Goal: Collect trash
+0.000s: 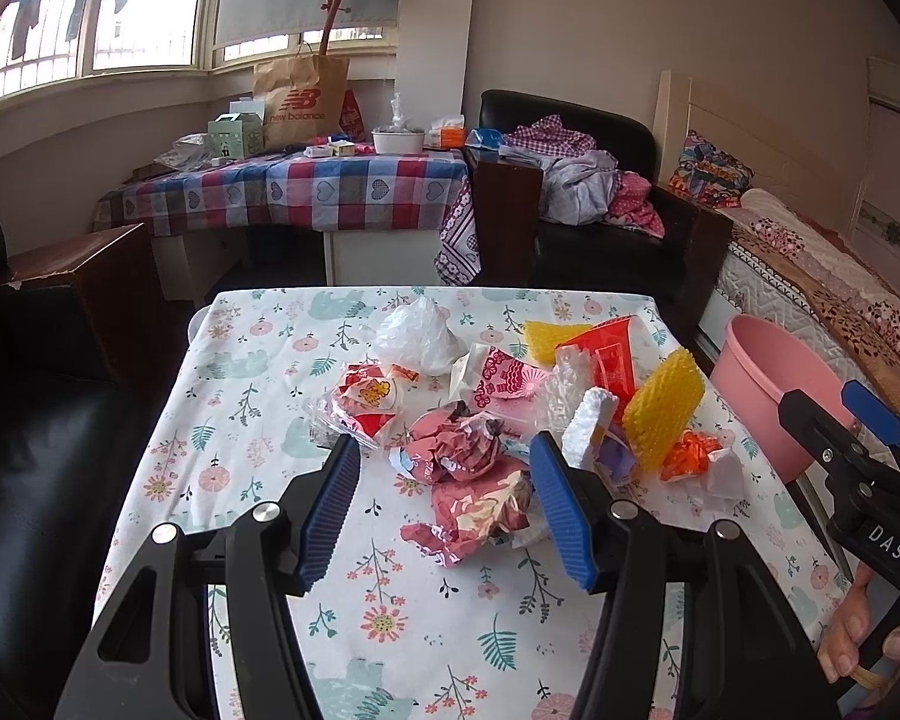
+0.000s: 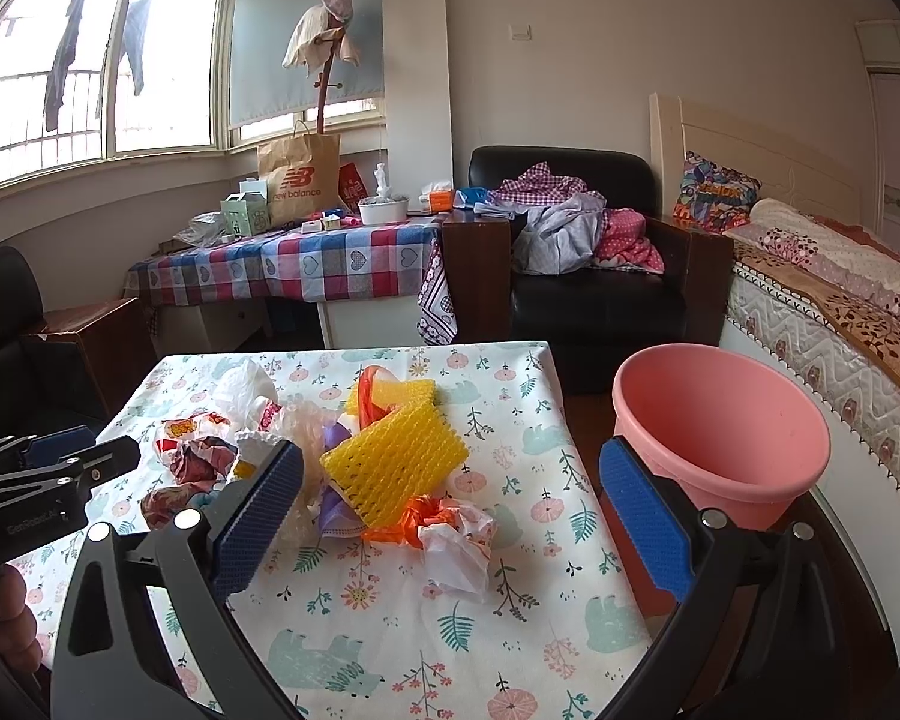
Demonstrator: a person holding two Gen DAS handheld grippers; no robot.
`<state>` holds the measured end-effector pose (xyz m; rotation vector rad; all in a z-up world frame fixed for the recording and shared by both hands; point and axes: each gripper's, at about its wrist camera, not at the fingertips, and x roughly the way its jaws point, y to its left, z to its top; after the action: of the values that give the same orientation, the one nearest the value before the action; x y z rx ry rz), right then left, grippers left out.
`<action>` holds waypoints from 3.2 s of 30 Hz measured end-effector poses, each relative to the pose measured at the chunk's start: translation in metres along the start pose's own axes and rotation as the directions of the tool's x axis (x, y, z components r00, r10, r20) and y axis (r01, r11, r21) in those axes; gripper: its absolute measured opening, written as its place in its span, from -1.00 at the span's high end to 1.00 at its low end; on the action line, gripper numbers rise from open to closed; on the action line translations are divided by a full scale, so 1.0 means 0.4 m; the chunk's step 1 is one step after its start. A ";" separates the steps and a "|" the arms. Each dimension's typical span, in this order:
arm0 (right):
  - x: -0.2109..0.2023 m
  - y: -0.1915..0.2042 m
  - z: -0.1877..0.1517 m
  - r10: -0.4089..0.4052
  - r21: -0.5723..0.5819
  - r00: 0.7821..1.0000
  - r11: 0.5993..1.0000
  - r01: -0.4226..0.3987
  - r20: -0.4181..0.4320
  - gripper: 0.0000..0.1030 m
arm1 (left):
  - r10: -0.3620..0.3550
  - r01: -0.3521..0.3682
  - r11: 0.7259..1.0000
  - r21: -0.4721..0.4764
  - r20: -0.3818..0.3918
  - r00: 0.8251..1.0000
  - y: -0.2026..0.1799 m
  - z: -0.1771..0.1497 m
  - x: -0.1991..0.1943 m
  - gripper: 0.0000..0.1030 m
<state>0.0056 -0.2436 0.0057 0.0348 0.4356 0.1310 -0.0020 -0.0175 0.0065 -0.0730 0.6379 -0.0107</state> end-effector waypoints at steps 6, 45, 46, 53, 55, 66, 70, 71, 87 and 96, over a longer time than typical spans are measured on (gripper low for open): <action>0.004 -0.013 -0.011 -0.002 0.001 1.000 1.000 0.002 -0.006 -0.93 | -0.018 0.018 1.000 -0.003 0.002 1.000 0.014 -0.006 0.001 -0.14; 0.070 -0.044 -0.082 0.140 0.048 0.970 0.990 -0.133 -0.197 -0.54 | -0.211 0.219 0.972 0.083 -0.098 0.973 0.022 -0.045 0.035 0.77; 0.071 -0.045 -0.083 0.146 0.054 0.968 0.989 -0.138 -0.202 -0.53 | -0.219 0.226 0.971 0.082 -0.090 0.972 0.025 -0.044 0.027 0.77; 0.097 -0.057 -0.091 0.175 0.099 0.950 0.983 -0.154 -0.257 -0.36 | -0.269 0.270 0.961 0.055 -0.022 0.963 0.041 -0.022 -0.029 0.78; 0.107 -0.055 -0.090 0.167 0.095 0.949 0.985 -0.147 -0.267 -0.36 | -0.277 0.277 0.960 0.047 -0.006 0.961 0.046 -0.014 -0.041 0.78; 0.175 -0.088 -0.123 0.194 0.171 0.908 0.976 -0.138 -0.372 0.30 | -0.274 0.274 0.961 0.033 0.003 0.962 0.049 -0.010 -0.048 0.78; 0.169 -0.085 -0.118 0.208 0.174 0.906 0.973 -0.152 -0.370 0.46 | -0.271 0.271 0.962 0.039 0.001 0.962 0.042 -0.008 -0.046 0.78; 0.165 -0.085 -0.116 0.212 0.174 0.907 0.972 -0.157 -0.365 0.47 | -0.272 0.271 0.962 0.038 0.000 0.962 0.040 -0.007 -0.045 0.78; 0.033 -0.128 -0.010 0.164 0.110 0.970 0.983 -0.146 -0.179 0.49 | -0.367 0.362 0.928 0.086 0.053 0.929 -0.077 0.063 -0.045 0.78; 0.018 -0.255 0.013 0.051 0.180 0.992 0.983 -0.029 -0.120 0.49 | -0.456 0.444 0.884 0.146 0.062 0.888 -0.212 0.129 -0.013 0.78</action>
<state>0.0265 -0.3438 0.0011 0.2126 0.5700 0.1341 0.0257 -0.0986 0.0570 -0.0963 0.5116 -0.4976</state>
